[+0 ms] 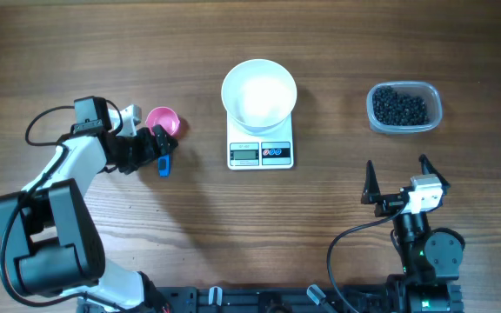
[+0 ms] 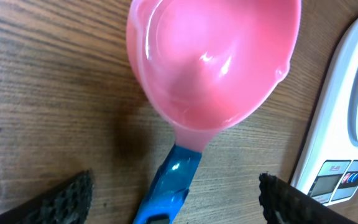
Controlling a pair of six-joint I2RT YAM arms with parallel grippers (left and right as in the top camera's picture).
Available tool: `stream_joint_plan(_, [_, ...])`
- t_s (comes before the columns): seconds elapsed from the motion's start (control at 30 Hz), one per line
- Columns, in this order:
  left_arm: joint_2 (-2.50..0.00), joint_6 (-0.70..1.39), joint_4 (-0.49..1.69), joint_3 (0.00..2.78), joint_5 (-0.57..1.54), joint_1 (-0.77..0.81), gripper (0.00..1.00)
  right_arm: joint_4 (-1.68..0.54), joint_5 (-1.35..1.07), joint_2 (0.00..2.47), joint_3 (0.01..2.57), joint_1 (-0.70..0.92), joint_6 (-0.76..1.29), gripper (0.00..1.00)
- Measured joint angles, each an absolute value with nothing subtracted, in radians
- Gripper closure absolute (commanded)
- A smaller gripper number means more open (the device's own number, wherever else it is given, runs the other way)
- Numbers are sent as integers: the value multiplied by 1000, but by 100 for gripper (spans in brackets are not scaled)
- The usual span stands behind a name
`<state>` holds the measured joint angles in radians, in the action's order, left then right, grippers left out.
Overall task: Scoop item into bowl and weigh 150g on scale
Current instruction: 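Reach the left gripper to the blue handle of the pink scoop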
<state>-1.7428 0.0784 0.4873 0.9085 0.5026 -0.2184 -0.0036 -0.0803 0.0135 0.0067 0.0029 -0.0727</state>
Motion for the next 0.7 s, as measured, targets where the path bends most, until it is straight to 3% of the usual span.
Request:
stream_joint_plan(0.07, [-1753,75,484,914,527,-220,12,-4,-81,14,7,3,-73,0])
stream_joint_plan(0.2, [-1771,67,480,922,562,-225,28,-4,-81,14,7,3,-73,0])
stream_joint_plan(0.43, [-1788,64,469,922,581,-226,29,-4,-80,14,7,3,-73,0])
stream_joint_plan(0.53, [-1790,64,468,922,582,-226,35,-4,-81,14,7,3,-73,0])
stream_joint_plan(0.7, [-1798,64,462,922,591,-226,37,-4,-80,14,7,3,-73,0])
